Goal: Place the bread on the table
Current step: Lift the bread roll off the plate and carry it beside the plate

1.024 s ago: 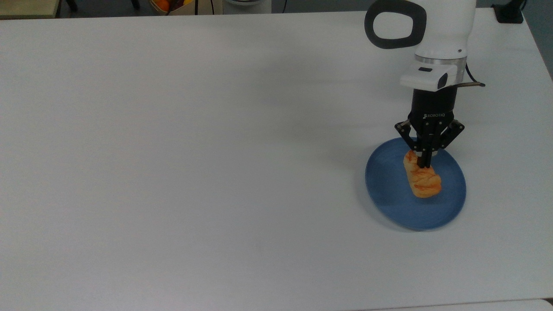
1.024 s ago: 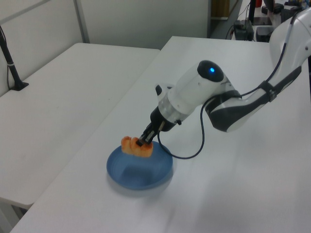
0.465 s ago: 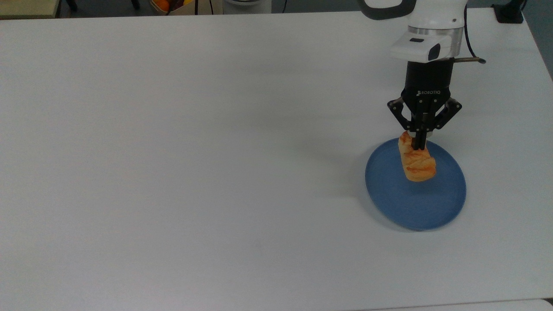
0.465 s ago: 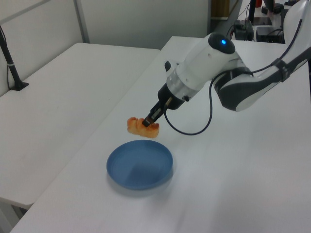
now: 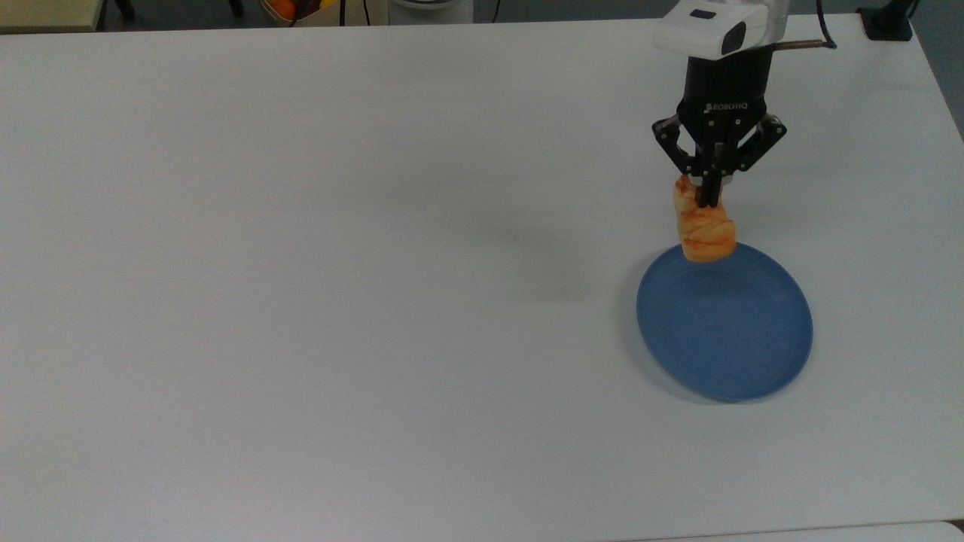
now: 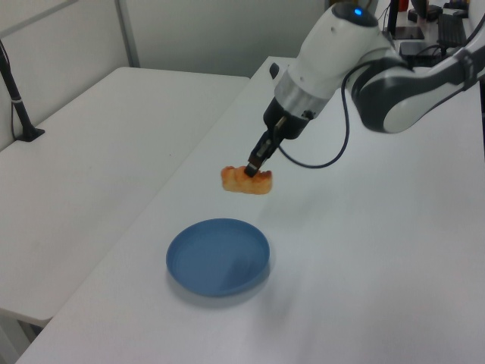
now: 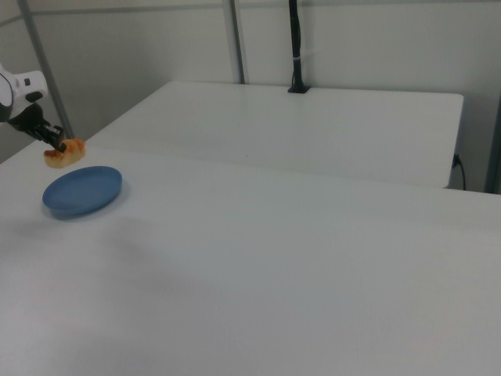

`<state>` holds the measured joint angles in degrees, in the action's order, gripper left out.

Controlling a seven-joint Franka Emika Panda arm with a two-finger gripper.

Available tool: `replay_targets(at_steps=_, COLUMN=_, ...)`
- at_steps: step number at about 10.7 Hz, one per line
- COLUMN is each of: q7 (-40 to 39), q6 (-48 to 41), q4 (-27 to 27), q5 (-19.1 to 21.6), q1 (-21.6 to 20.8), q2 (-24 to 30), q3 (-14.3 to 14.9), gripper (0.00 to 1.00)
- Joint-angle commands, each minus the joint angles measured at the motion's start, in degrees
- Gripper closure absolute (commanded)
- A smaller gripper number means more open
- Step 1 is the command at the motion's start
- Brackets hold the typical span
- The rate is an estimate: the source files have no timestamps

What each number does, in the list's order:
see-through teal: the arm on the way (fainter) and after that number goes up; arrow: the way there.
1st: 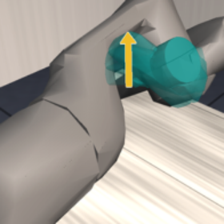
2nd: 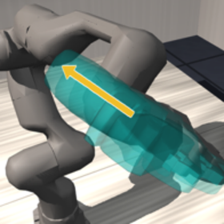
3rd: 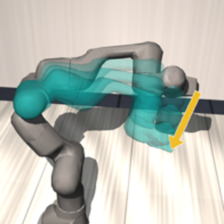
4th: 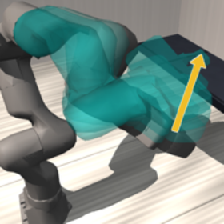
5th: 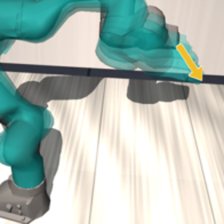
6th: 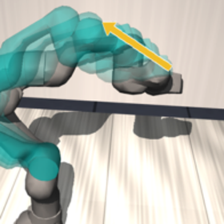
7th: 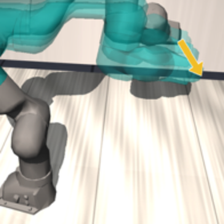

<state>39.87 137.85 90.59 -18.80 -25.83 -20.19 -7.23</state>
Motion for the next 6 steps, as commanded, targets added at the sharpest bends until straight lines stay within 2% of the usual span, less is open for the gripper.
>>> replay_targets(at_steps=1, q7=-8.4, q6=-7.3, q4=11.2, q5=5.8, q1=0.0, q2=10.8, q3=-0.4, gripper=1.00)
replay_targets(at_steps=2, q7=-10.8, q6=-10.7, q4=14.2, q5=7.1, q1=-0.3, q2=13.5, q3=-1.2, gripper=1.00)
replay_targets(at_steps=3, q7=-13.6, q6=-13.0, q4=17.4, q5=9.5, q1=0.2, q2=16.0, q3=-3.4, gripper=1.00)
replay_targets(at_steps=4, q7=-16.9, q6=-14.4, q4=19.9, q5=12.3, q1=0.2, q2=17.5, q3=-3.9, gripper=1.00)
replay_targets(at_steps=6, q7=-18.9, q6=-16.8, q4=21.7, q5=17.7, q1=0.0, q2=17.2, q3=-5.3, gripper=1.00)
